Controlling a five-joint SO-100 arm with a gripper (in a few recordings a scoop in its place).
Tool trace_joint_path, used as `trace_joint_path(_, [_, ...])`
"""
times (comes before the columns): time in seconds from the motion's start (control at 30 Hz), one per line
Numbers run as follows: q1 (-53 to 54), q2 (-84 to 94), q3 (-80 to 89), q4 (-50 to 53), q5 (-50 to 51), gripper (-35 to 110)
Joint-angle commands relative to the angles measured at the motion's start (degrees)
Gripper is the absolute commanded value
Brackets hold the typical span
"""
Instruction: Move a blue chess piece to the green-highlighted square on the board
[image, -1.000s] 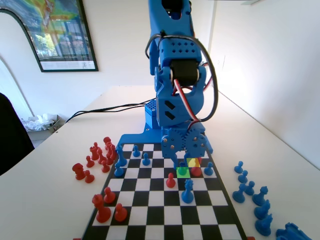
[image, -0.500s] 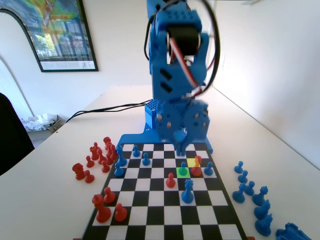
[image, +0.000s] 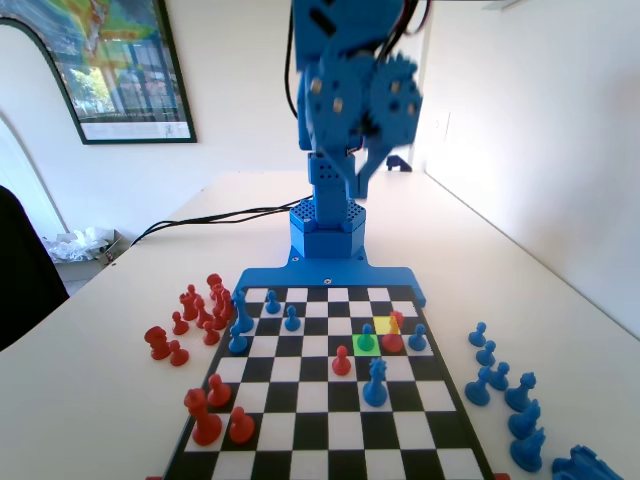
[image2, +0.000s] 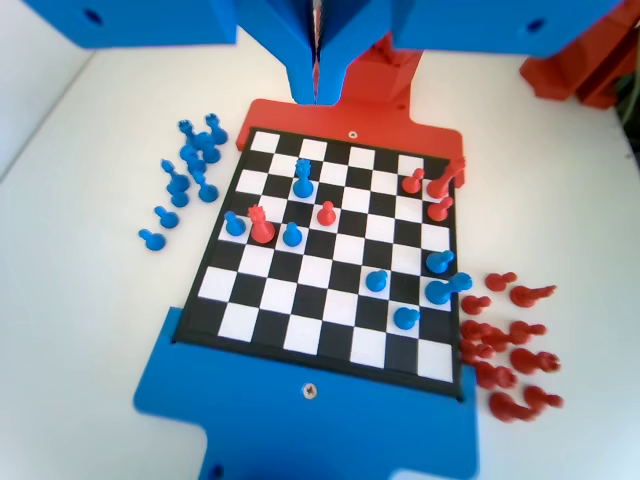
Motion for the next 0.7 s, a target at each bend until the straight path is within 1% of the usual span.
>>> trace_joint_path(0.0, [0.79,10.11,-2.55,6.24,-2.81,1])
trace_joint_path(0.2, [1.41,23.99,8.53,7.47,-3.69,1])
trace_joint_path(0.27, [1.23,27.16,11.95,6.06,-2.72,1])
trace_joint_path(0.37, [0.97,28.13,12.92,4.57,-1.85,1])
trace_joint_path(0.57, [0.97,28.48,8.44,9.58,-2.11,1])
trace_joint_path(0.67, [0.35,30.67,9.49,9.14,-1.85,1])
